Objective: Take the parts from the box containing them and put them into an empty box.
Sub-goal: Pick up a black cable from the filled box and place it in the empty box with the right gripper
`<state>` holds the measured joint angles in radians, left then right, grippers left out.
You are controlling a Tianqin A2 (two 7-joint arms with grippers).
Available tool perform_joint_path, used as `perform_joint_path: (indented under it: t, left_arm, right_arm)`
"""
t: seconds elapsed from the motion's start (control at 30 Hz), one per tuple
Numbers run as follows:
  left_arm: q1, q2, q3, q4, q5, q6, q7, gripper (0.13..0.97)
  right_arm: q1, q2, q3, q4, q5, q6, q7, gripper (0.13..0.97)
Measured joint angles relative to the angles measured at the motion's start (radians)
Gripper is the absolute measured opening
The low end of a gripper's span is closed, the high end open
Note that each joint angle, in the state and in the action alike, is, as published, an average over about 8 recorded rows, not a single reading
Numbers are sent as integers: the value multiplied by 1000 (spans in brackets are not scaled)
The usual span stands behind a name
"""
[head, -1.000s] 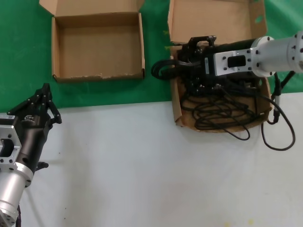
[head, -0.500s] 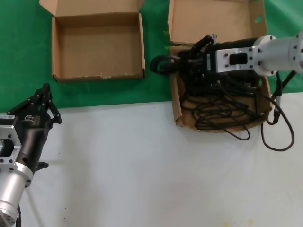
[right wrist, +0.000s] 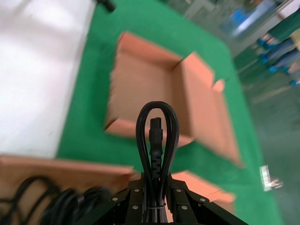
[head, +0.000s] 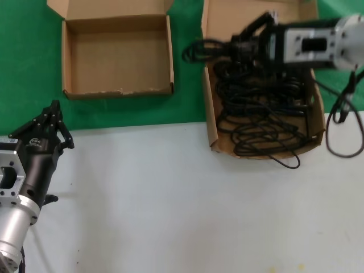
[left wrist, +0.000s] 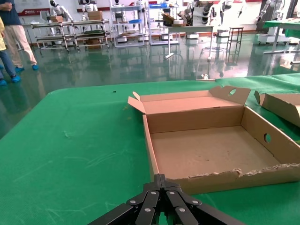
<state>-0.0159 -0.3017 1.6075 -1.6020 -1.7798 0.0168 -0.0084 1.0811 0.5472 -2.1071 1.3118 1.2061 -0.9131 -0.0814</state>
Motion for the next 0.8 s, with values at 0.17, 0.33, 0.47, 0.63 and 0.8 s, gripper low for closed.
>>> perform_joint_path:
  t: [0.17, 0.33, 0.47, 0.63, 0.8]
  left_arm:
    - [0, 0, 0, 0, 0, 0, 0, 145]
    - [0, 0, 0, 0, 0, 0, 0, 145]
    - [0, 0, 0, 0, 0, 0, 0, 145]
    - [0, 0, 0, 0, 0, 0, 0, 145]
    - [0, 0, 0, 0, 0, 0, 0, 145]
  right_arm:
    - [35, -11, 16, 80, 2, -30, 60, 219]
    - [92, -92, 6, 40, 6, -16, 54, 218]
    - [142, -190, -13, -63, 12, 25, 4, 218]
    - [195, -308, -33, -228, 24, 93, -98, 218]
    - [230, -404, -40, -404, 51, 160, -228, 218]
